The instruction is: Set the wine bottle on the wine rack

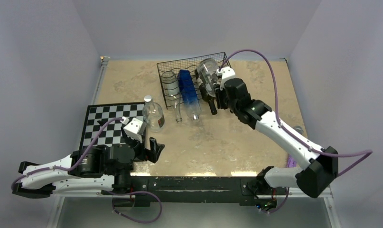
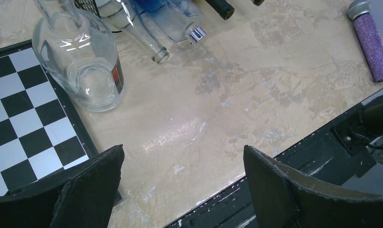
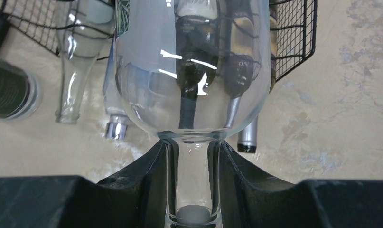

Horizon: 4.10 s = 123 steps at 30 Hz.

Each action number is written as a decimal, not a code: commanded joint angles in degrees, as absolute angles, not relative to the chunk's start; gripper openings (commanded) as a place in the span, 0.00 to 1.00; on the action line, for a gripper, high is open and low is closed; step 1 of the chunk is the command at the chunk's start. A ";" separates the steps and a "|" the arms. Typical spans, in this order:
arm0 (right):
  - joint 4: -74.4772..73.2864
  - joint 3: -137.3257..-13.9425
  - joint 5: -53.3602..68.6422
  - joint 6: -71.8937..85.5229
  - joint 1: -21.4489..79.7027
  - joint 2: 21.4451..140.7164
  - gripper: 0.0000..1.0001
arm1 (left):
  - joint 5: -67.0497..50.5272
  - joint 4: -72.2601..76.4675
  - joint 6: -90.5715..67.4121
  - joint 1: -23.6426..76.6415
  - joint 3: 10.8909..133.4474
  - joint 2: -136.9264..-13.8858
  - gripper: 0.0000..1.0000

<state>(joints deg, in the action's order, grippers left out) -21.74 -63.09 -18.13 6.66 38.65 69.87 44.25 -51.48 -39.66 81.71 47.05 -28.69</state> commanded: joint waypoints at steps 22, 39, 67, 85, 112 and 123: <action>5.75 -81.93 -14.01 2.72 21.79 96.04 0.00 | 57.77 -43.53 -29.41 81.39 51.98 -35.75 0.99; -7.16 -82.05 -2.17 3.83 22.96 83.72 0.99 | 55.56 -43.77 -27.59 81.30 52.25 -29.90 0.99; -7.13 -97.09 -0.22 9.41 57.74 104.93 0.91 | 55.19 -44.68 -19.94 81.28 62.49 -23.56 0.99; -9.38 -103.97 -6.96 7.38 57.83 113.47 0.56 | 54.25 -45.75 -19.96 81.30 62.04 -24.02 0.99; -18.13 -96.81 -8.58 11.62 57.75 102.95 0.00 | 49.38 -46.37 -24.12 81.25 59.19 -25.97 0.99; -18.47 -74.12 -1.79 24.15 57.91 82.06 0.00 | 38.78 -41.09 -26.93 81.30 50.31 -33.34 0.99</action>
<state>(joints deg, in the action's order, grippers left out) -23.46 -78.78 -5.78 16.51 57.65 89.80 44.56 -45.15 -25.04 81.41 53.54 -29.61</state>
